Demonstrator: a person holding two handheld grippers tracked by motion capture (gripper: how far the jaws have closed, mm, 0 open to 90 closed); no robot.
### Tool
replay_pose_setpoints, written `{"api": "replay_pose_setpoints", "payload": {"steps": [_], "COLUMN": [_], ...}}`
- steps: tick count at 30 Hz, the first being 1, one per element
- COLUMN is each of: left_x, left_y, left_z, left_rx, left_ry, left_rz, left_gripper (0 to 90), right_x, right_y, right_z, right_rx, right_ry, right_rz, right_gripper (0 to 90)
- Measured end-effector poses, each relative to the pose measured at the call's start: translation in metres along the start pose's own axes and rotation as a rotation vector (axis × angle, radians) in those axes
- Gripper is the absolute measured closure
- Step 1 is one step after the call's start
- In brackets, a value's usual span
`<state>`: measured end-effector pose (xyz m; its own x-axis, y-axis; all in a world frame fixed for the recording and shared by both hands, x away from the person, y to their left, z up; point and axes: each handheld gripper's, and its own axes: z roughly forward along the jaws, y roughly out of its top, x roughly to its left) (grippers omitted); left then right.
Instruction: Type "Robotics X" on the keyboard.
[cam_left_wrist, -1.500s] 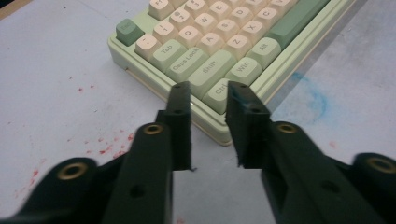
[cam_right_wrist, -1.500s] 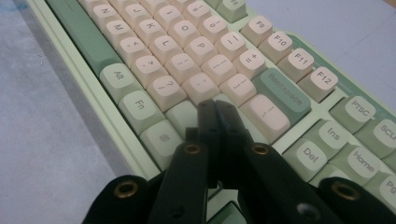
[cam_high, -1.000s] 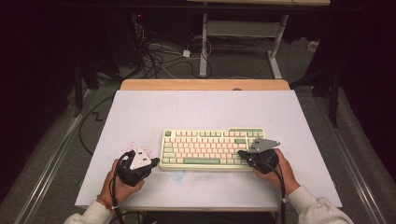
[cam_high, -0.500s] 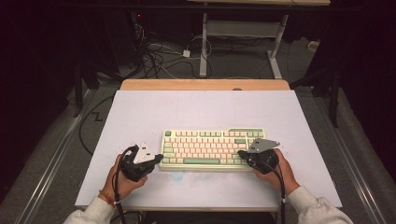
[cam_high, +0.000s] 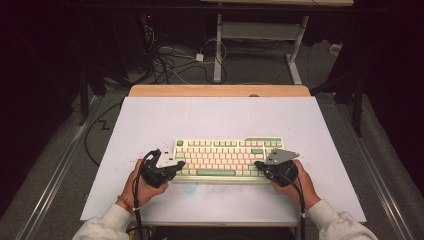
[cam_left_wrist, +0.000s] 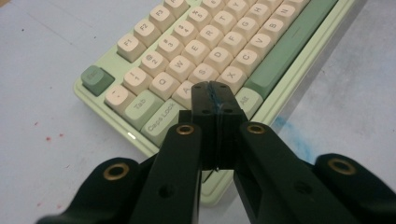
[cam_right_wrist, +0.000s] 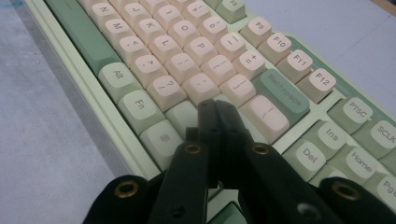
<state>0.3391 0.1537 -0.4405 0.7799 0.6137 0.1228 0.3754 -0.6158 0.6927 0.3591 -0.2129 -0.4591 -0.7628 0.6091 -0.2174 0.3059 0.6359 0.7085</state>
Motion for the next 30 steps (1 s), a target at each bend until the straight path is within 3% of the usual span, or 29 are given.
{"api": "replay_pose_setpoints", "payload": {"steps": [19, 30], "left_x": [-0.007, -0.01], "left_y": [0.024, 0.031], "left_z": [0.03, 0.039], "left_rx": [0.025, 0.041], "left_ry": [-0.034, -0.045], "left_rz": [0.037, 0.061], "left_gripper": [87.4, 87.4], "right_x": [0.0, 0.001], "right_y": [0.0, 0.0], "right_z": [0.0, 0.0], "right_rx": [-0.002, -0.002], "right_ry": [-0.002, -0.002], "right_rz": [0.001, 0.001], "right_gripper": [90.0, 90.0]}}
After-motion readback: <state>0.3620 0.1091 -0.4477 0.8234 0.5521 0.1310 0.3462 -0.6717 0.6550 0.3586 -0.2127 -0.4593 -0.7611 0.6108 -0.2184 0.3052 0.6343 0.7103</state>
